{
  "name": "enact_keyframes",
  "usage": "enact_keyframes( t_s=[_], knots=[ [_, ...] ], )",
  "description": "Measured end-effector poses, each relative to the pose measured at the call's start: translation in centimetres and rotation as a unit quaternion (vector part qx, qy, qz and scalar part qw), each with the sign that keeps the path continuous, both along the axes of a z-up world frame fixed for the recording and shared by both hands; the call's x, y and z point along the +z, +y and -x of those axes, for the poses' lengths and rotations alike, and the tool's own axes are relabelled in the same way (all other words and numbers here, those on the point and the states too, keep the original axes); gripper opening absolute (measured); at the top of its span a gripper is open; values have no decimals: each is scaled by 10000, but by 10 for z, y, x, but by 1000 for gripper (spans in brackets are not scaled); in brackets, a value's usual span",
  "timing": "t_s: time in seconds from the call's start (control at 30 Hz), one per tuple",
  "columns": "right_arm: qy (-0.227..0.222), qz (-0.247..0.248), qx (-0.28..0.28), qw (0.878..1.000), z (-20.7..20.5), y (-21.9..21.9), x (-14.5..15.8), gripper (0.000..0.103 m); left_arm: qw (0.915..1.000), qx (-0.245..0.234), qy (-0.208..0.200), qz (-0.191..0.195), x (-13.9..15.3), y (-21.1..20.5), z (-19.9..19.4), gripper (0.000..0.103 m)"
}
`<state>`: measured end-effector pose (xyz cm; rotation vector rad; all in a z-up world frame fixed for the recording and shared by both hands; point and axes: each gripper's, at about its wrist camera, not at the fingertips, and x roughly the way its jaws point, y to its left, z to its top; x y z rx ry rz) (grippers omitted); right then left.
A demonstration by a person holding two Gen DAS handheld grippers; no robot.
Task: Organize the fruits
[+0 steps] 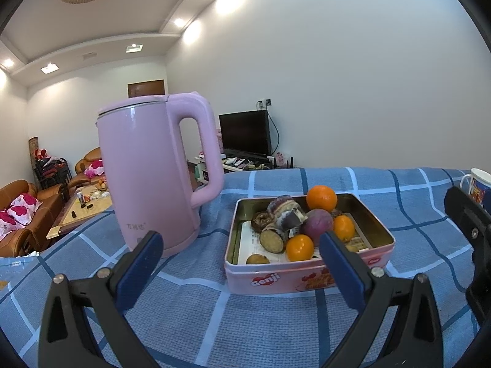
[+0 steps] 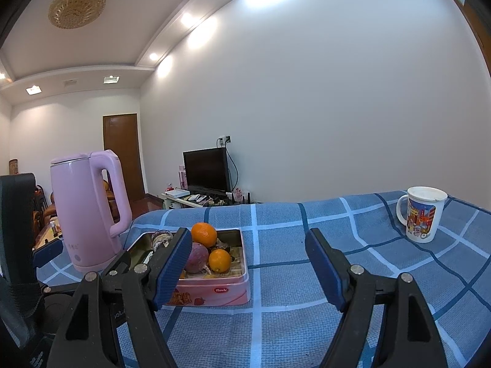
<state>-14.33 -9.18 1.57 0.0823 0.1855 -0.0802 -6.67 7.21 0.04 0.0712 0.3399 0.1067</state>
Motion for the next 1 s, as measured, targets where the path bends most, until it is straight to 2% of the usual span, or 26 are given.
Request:
enact_keyframes(
  t_s=[1.0],
  knots=[
    [25,37,15,10000,-1,0,1,78,10000,2,-19,26,0,0,0,103]
  ],
)
